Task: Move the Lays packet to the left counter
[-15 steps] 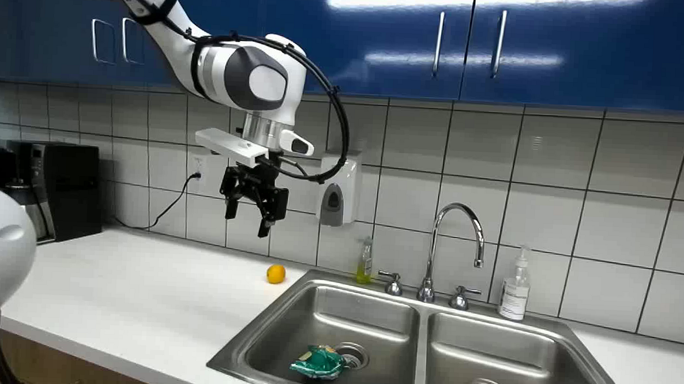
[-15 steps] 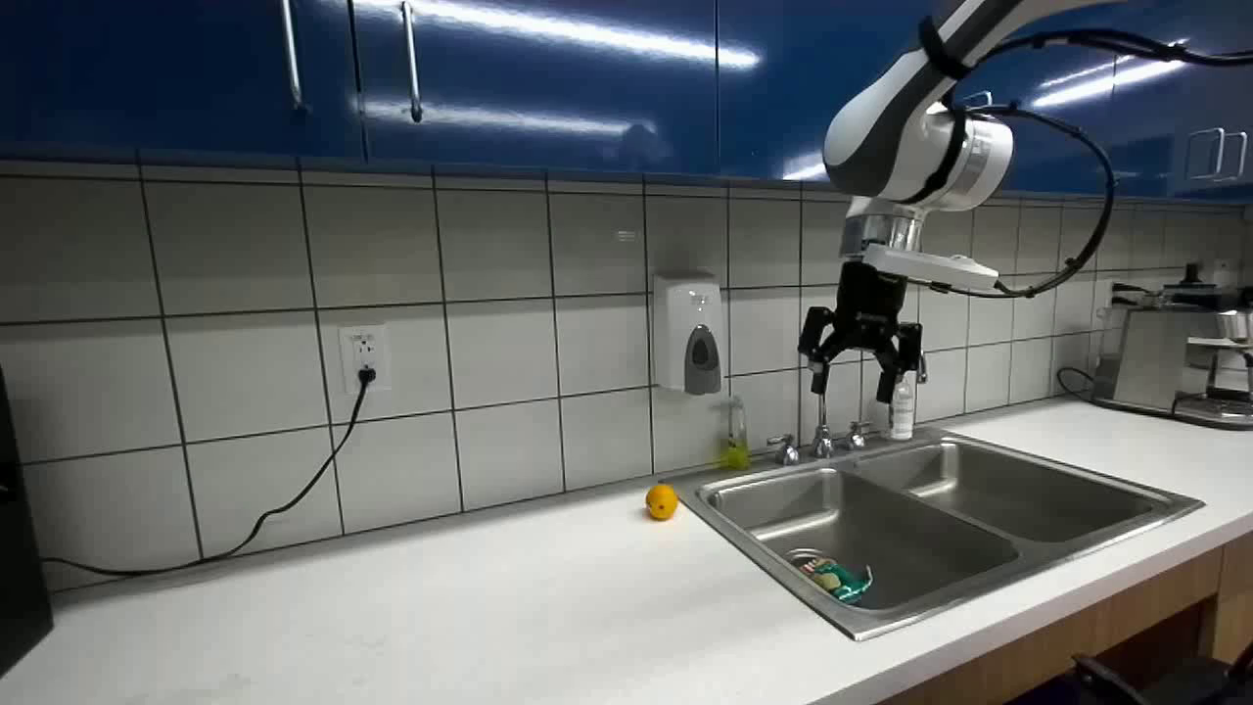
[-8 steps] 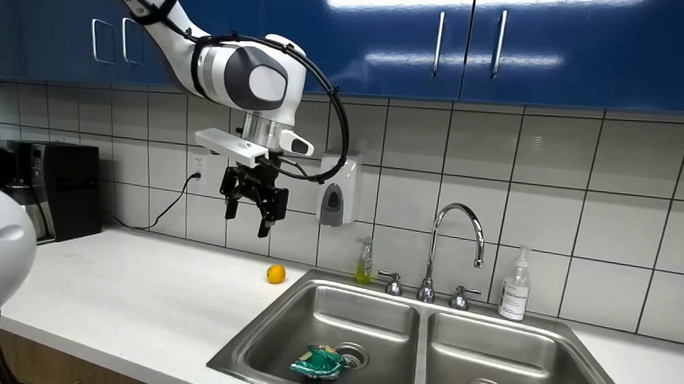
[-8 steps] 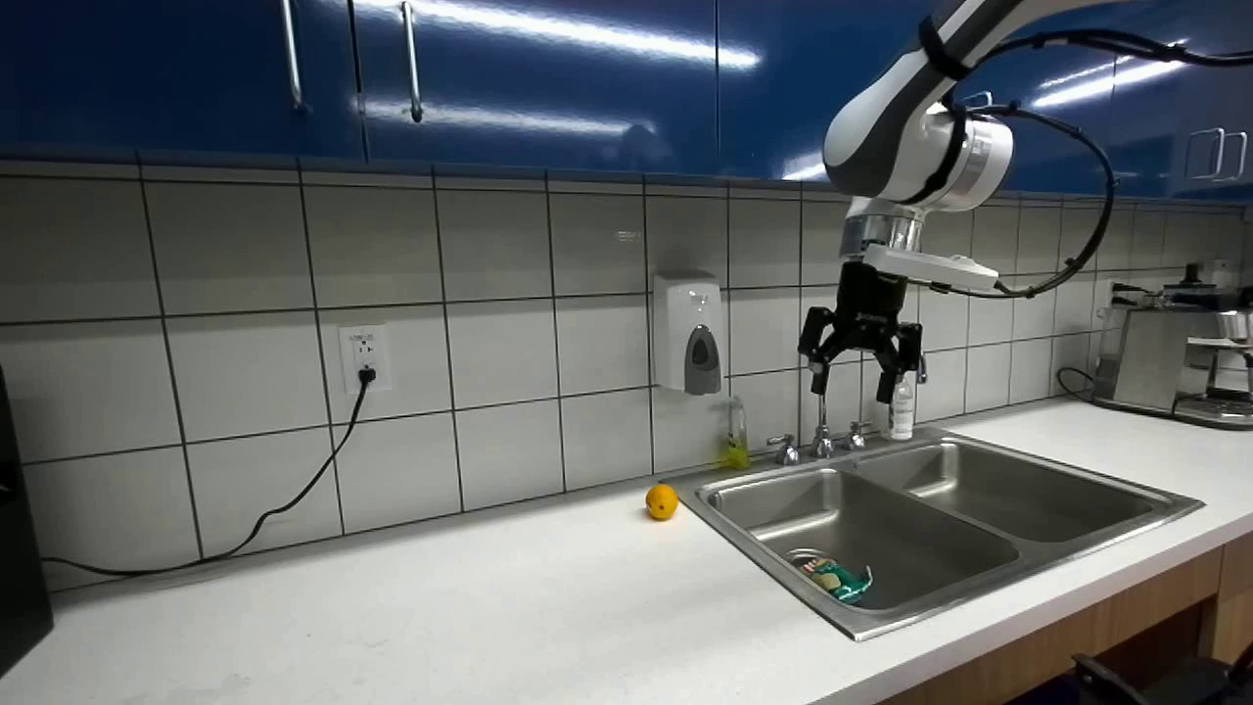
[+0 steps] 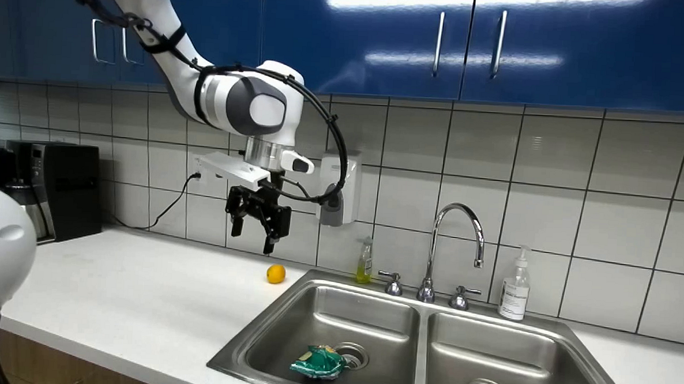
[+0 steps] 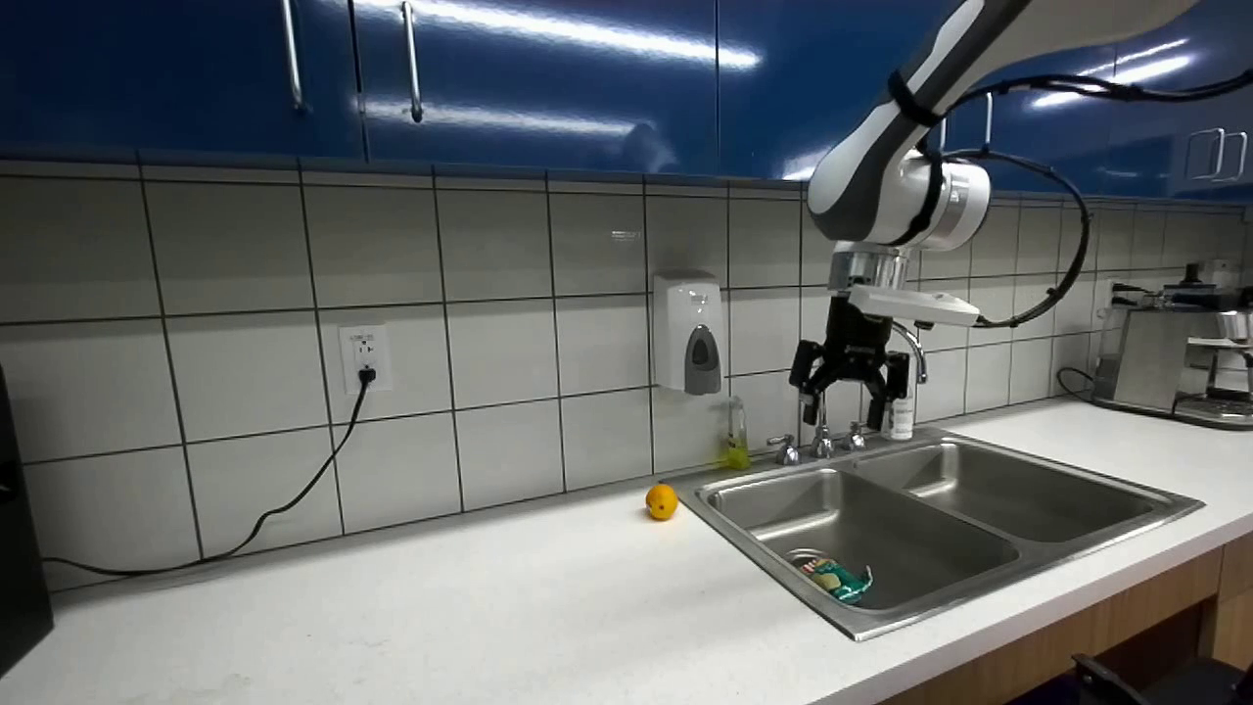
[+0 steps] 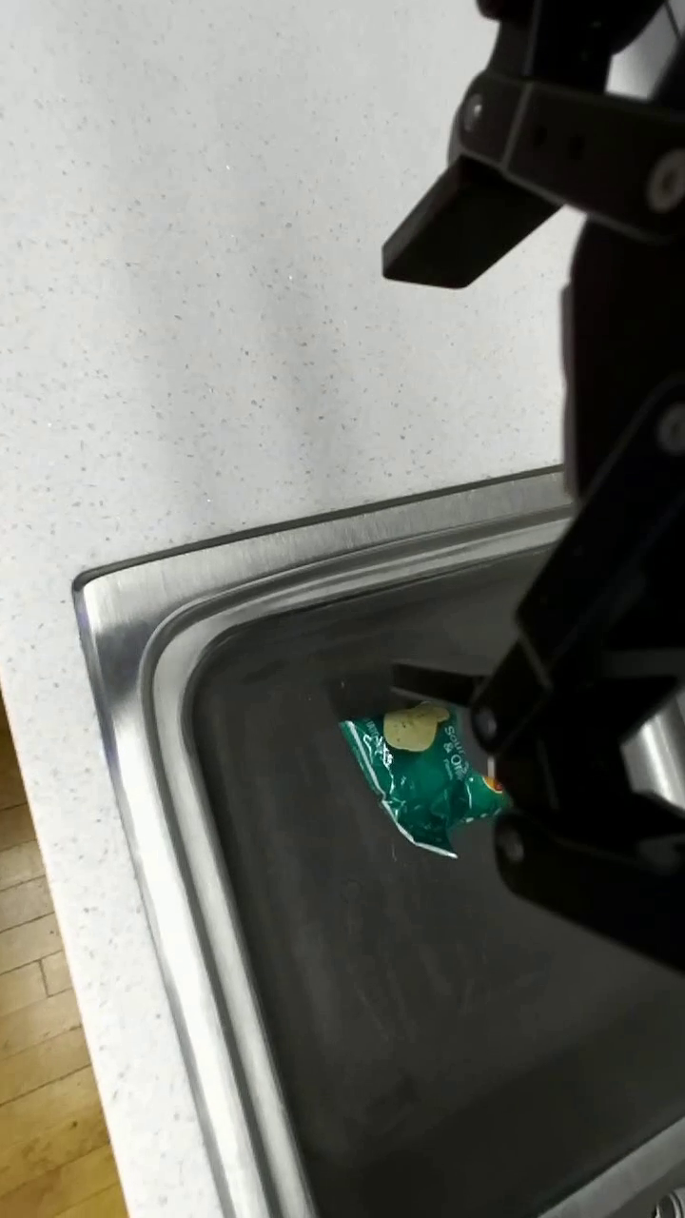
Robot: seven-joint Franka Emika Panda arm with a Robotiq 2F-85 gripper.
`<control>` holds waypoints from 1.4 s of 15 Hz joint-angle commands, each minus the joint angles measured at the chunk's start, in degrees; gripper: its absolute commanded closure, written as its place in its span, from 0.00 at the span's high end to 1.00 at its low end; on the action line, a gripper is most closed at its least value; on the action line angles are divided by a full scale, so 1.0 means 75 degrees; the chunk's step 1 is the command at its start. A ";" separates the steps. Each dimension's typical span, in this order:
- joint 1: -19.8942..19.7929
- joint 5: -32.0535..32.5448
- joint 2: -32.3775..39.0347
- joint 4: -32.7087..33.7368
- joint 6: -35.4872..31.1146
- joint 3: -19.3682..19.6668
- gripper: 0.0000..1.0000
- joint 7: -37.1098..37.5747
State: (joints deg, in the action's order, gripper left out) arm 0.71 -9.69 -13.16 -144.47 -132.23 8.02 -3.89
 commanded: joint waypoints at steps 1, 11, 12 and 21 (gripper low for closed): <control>-0.0180 -0.0060 0.0852 0.0035 -0.0775 -0.0143 1.00 -0.0007; -0.0568 -0.0176 0.3099 0.0616 -0.1933 -0.0150 1.00 0.0059; -0.0620 -0.0223 0.3348 0.0773 -0.2011 -0.0168 1.00 0.0081; -0.0920 -0.0110 0.5491 0.2604 -0.2467 -0.0150 1.00 0.0739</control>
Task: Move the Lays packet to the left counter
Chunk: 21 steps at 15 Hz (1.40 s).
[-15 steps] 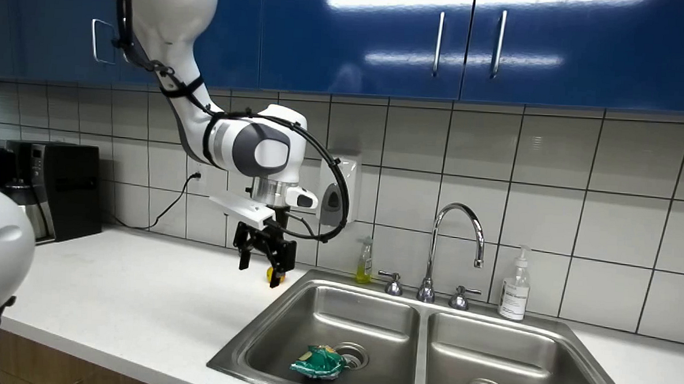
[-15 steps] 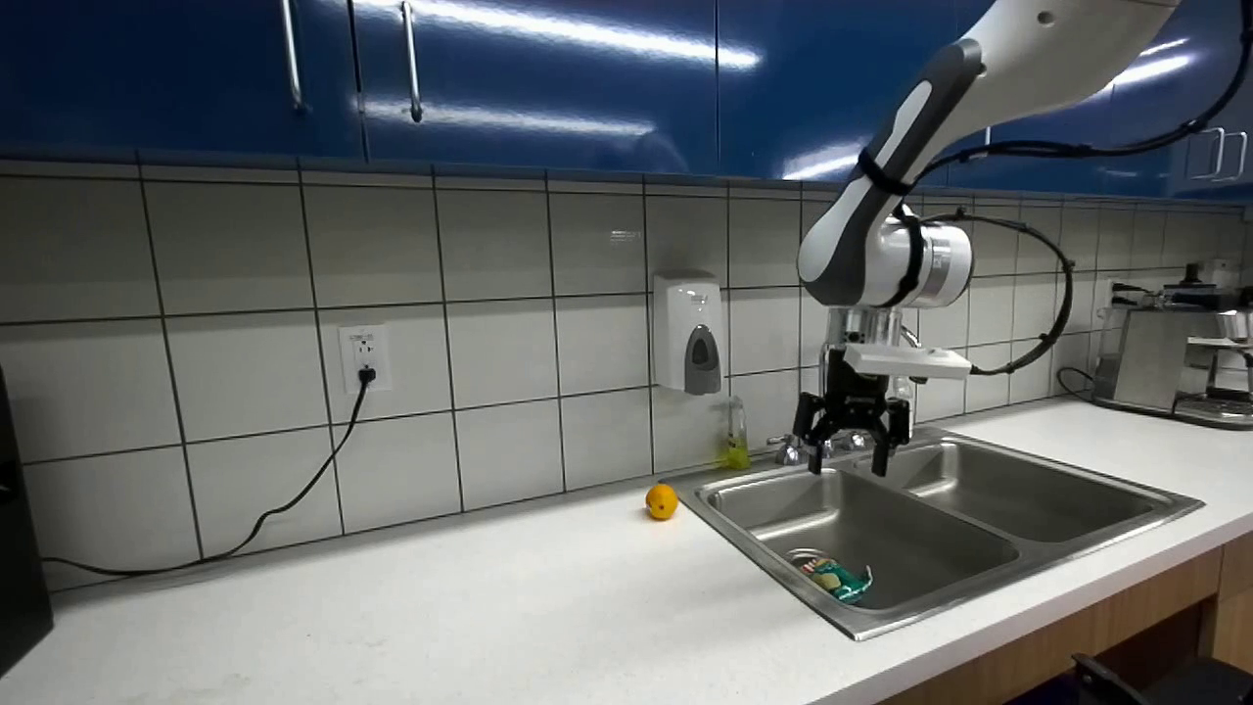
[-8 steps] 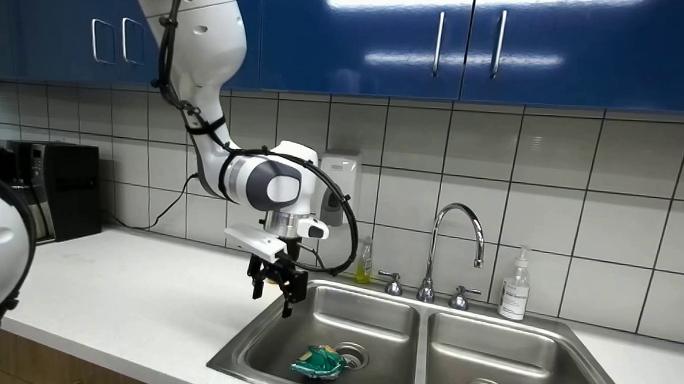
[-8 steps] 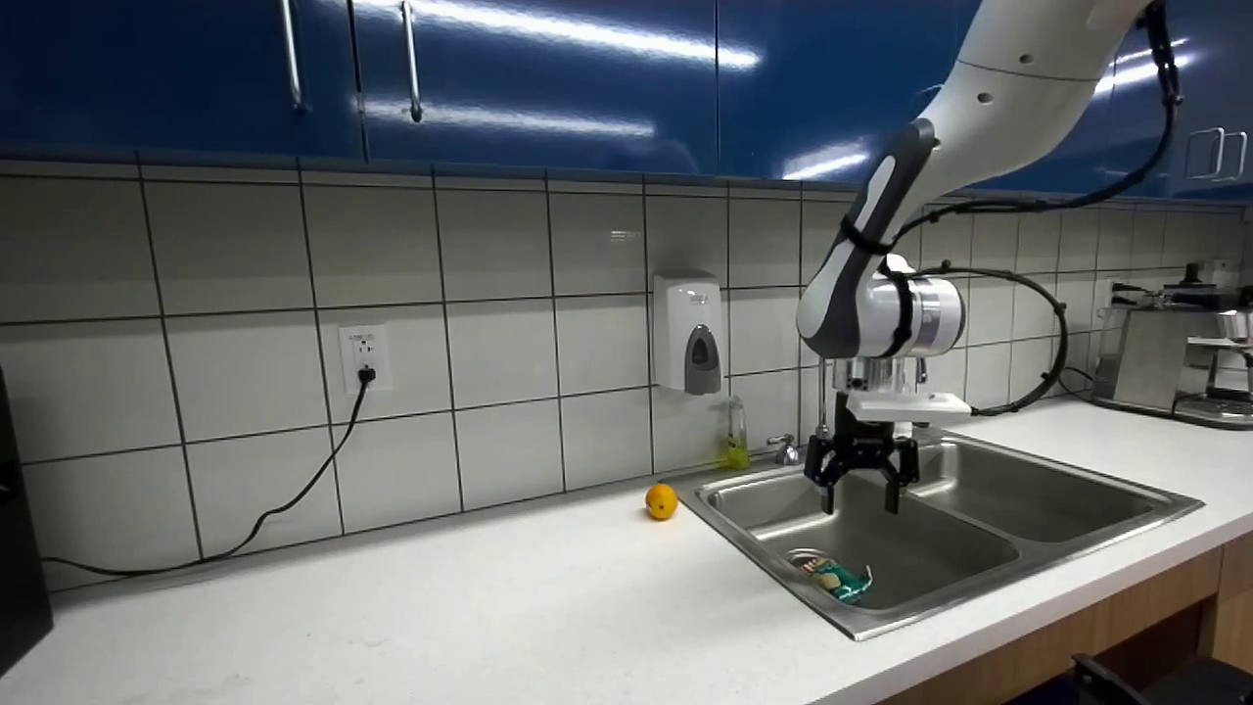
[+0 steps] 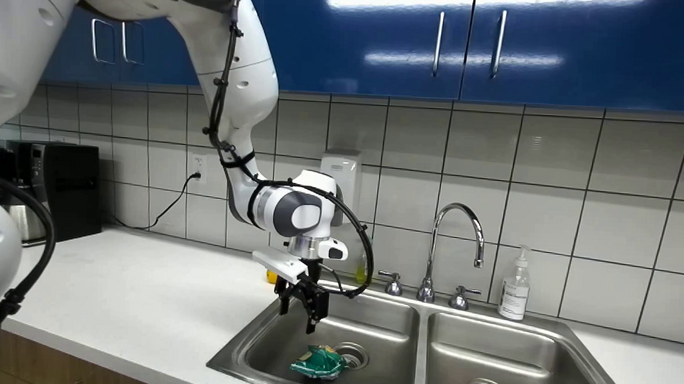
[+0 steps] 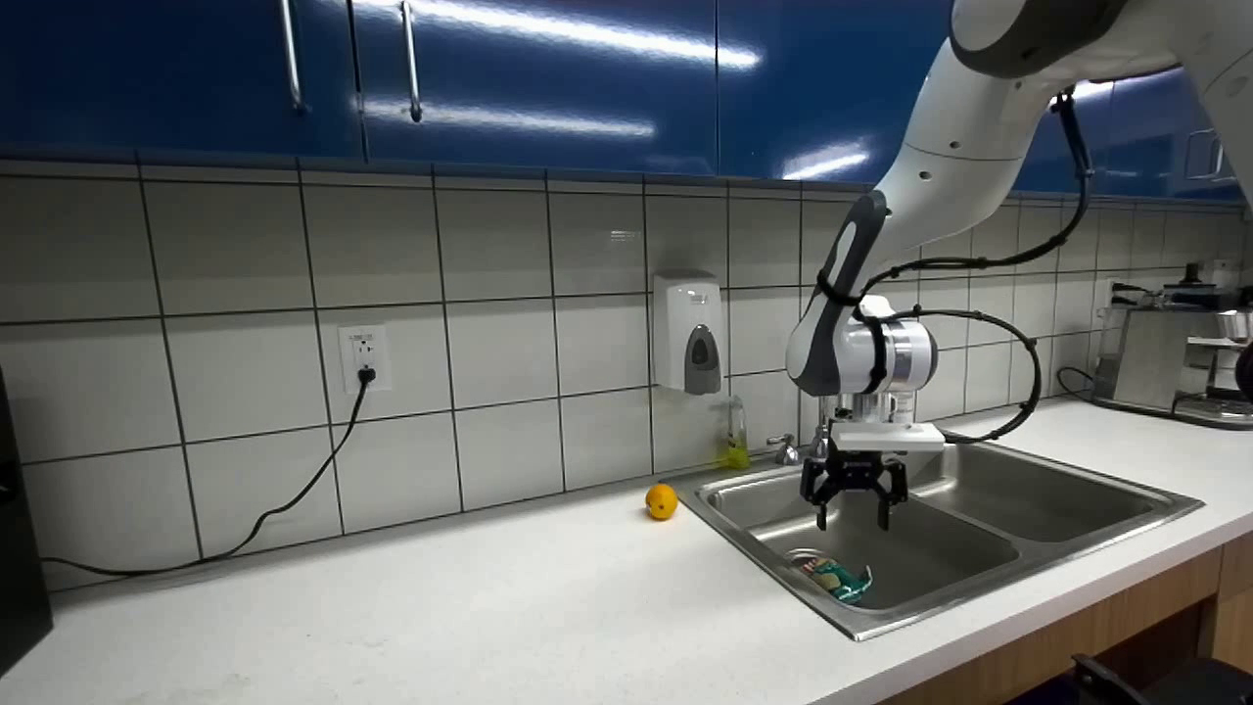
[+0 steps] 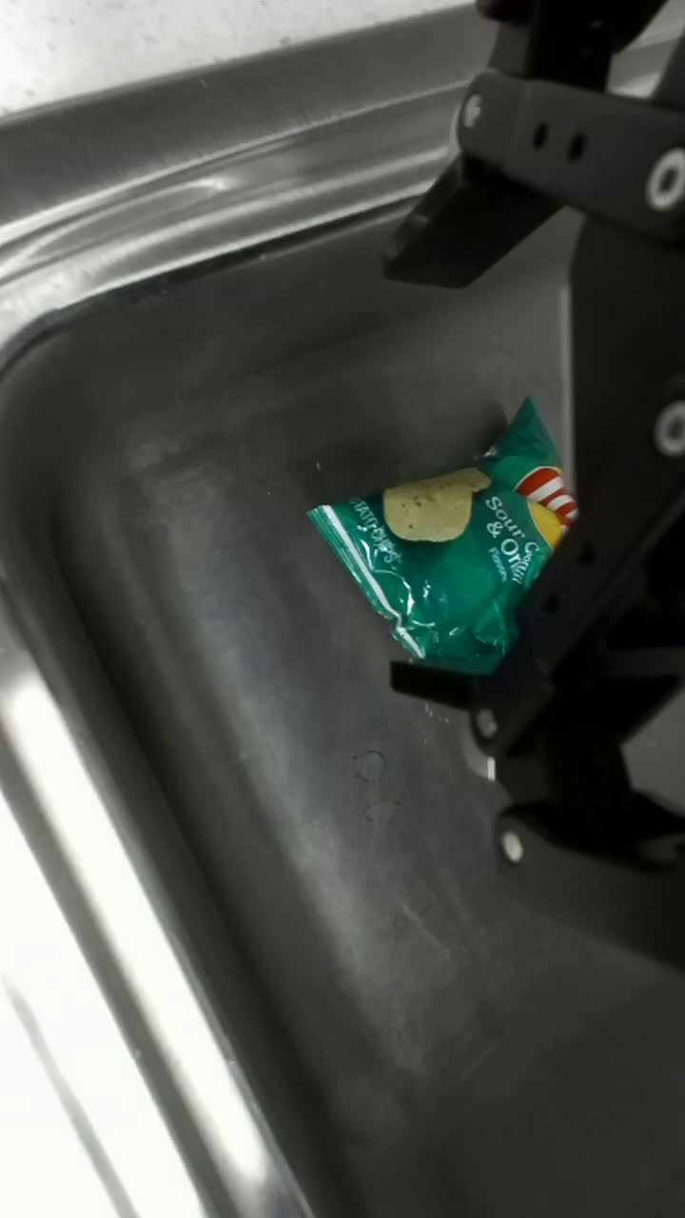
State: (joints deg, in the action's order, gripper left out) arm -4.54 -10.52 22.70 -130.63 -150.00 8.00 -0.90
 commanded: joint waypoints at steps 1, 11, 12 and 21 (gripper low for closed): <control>-0.0229 0.0019 0.0918 0.0960 -0.0136 -0.0136 1.00 0.0440; -0.0184 0.0160 0.2545 0.2597 -0.0157 0.0048 1.00 0.1162; -0.0176 0.0164 0.2662 0.2699 -0.0170 0.0063 1.00 0.1205; -0.0107 0.0209 0.3449 0.3247 -0.0219 0.0129 1.00 0.1349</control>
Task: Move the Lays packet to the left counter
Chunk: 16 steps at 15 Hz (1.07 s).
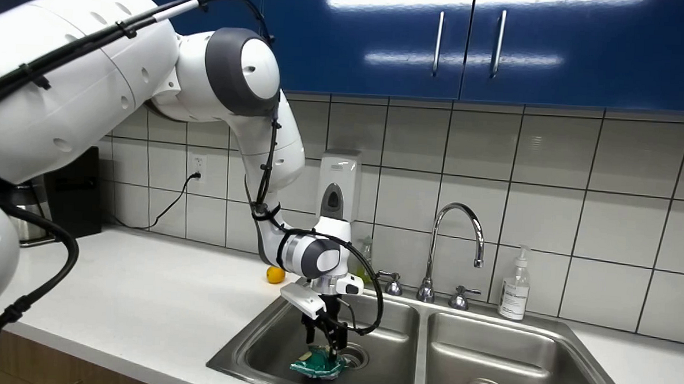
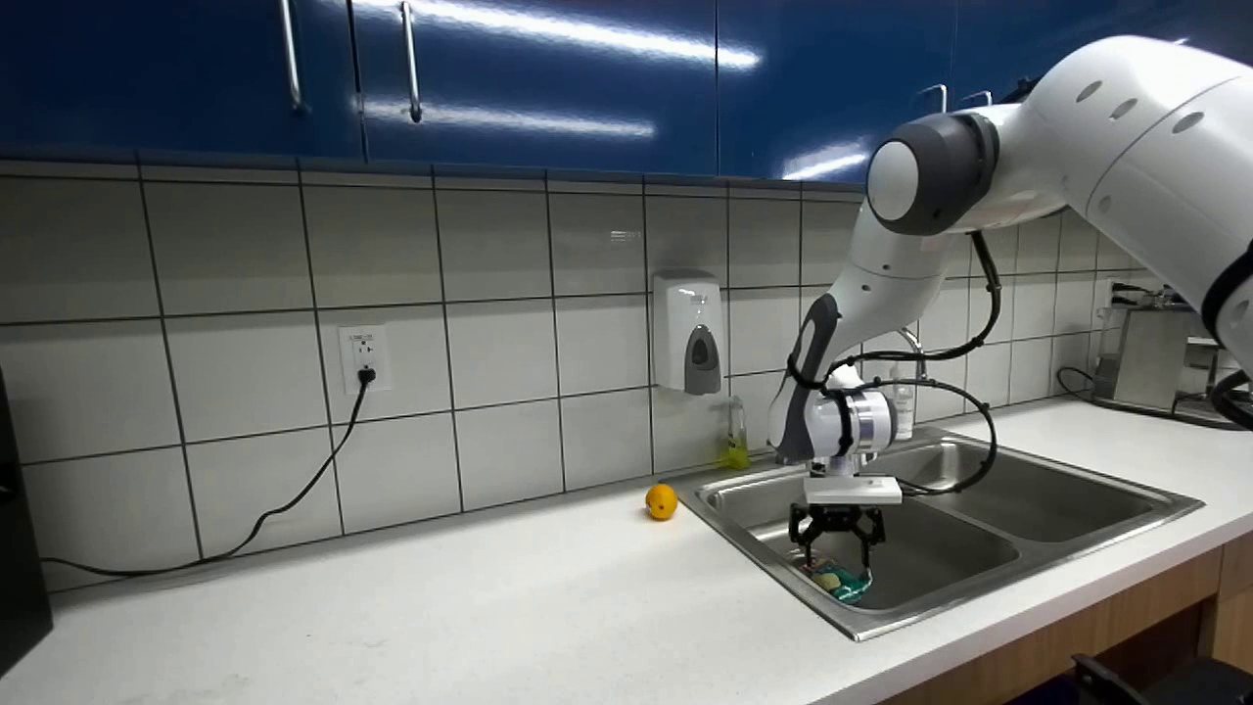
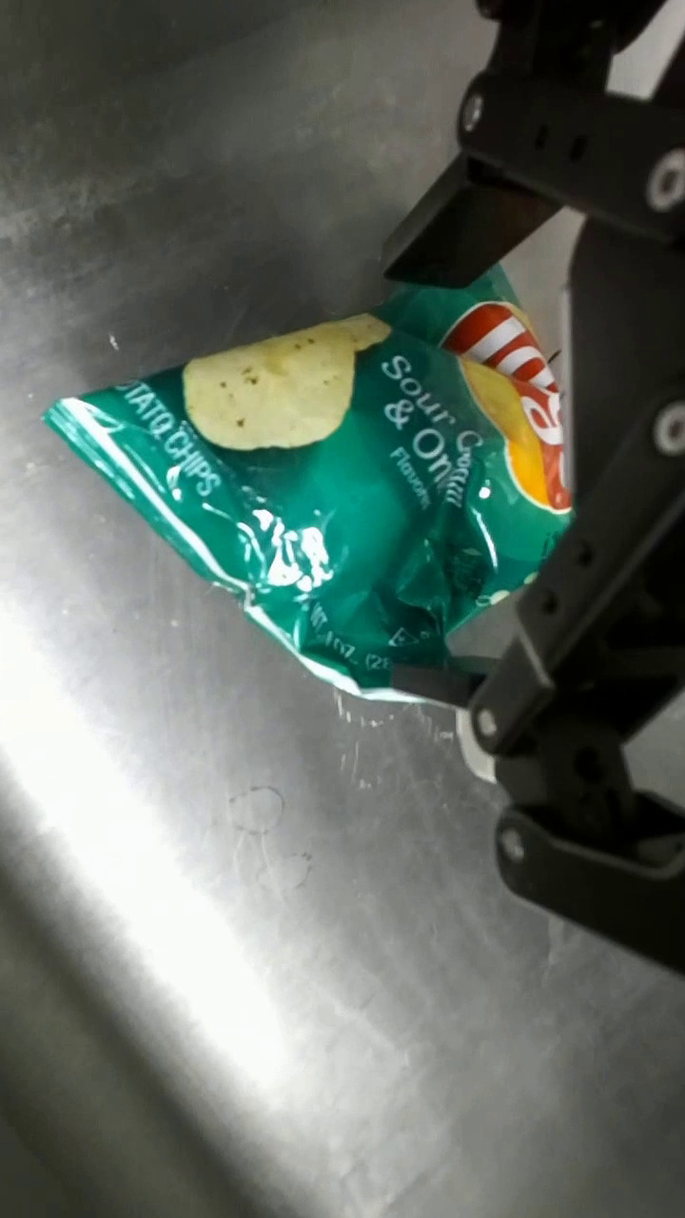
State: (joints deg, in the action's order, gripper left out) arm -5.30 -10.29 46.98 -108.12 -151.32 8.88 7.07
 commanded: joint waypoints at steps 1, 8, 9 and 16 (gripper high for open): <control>-0.0007 0.0172 0.0258 0.0277 -0.0042 0.0006 1.00 0.0294; 0.0044 0.0177 0.0489 0.0450 -0.0091 0.0031 1.00 0.0400; 0.0046 0.0173 0.0508 0.0462 -0.0087 0.0026 1.00 0.0410; 0.0086 0.0157 0.0523 0.0481 -0.0106 -0.0006 0.33 0.0433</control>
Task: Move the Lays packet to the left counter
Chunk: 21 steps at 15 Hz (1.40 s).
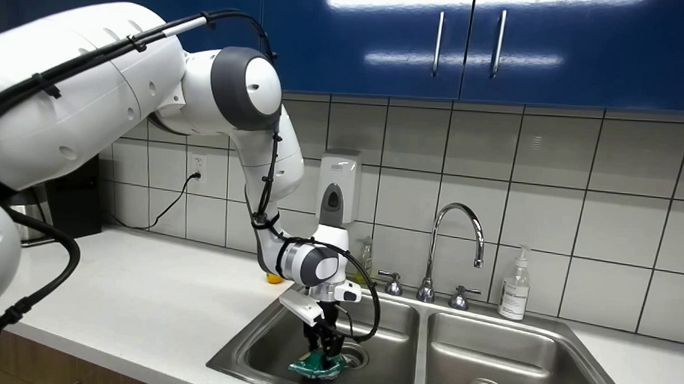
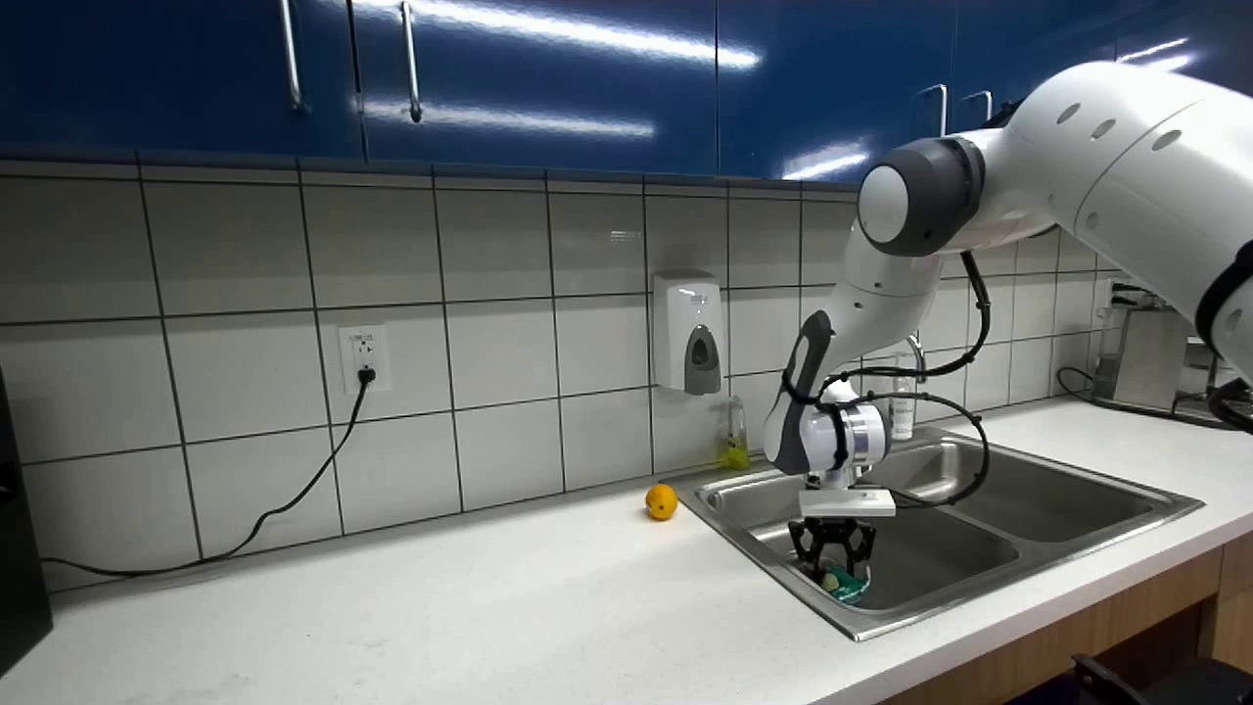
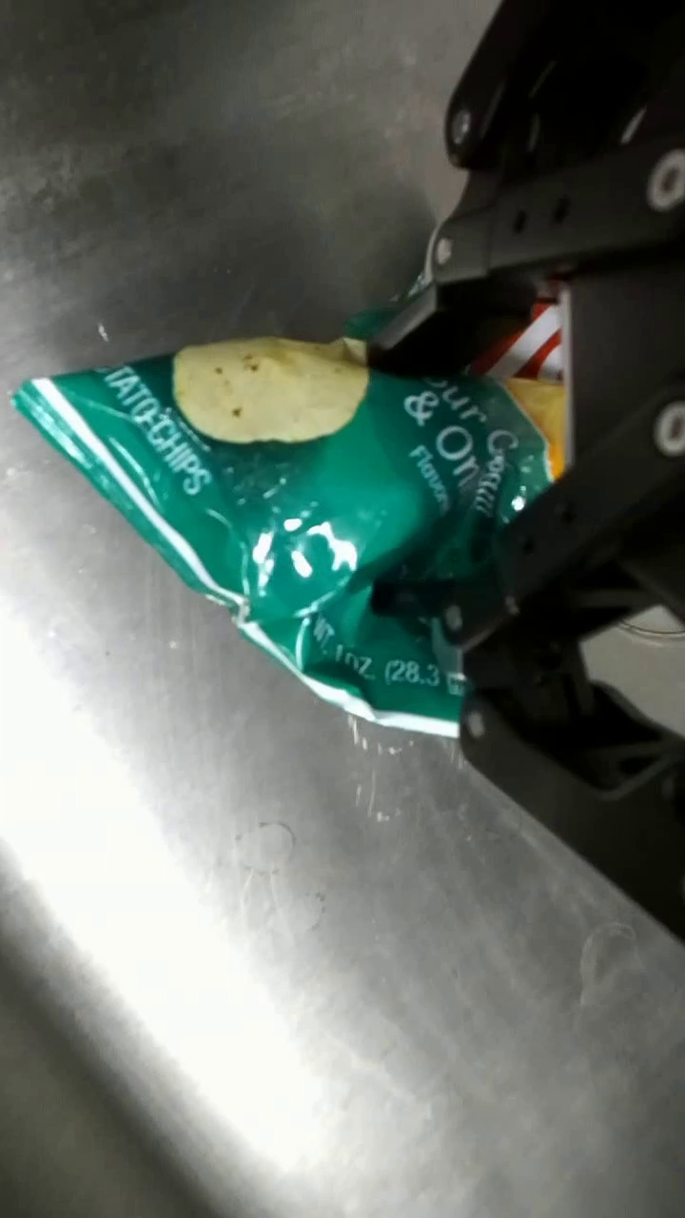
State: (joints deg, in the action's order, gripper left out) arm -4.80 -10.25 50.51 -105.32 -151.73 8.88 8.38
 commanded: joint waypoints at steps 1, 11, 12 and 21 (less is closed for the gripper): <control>0.0027 0.0148 0.0033 0.0088 -0.0063 -0.0014 0.27 0.0254; 0.0073 0.0128 -0.0076 0.0055 -0.0109 -0.0063 0.00 0.0228; 0.0067 0.0122 -0.0089 0.0044 -0.0114 -0.0070 0.00 0.0223; -0.0067 0.0045 -0.0867 -0.0290 -0.0009 -0.0162 0.00 0.0064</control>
State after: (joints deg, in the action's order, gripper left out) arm -4.10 -10.25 48.29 -104.81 -152.19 8.70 8.45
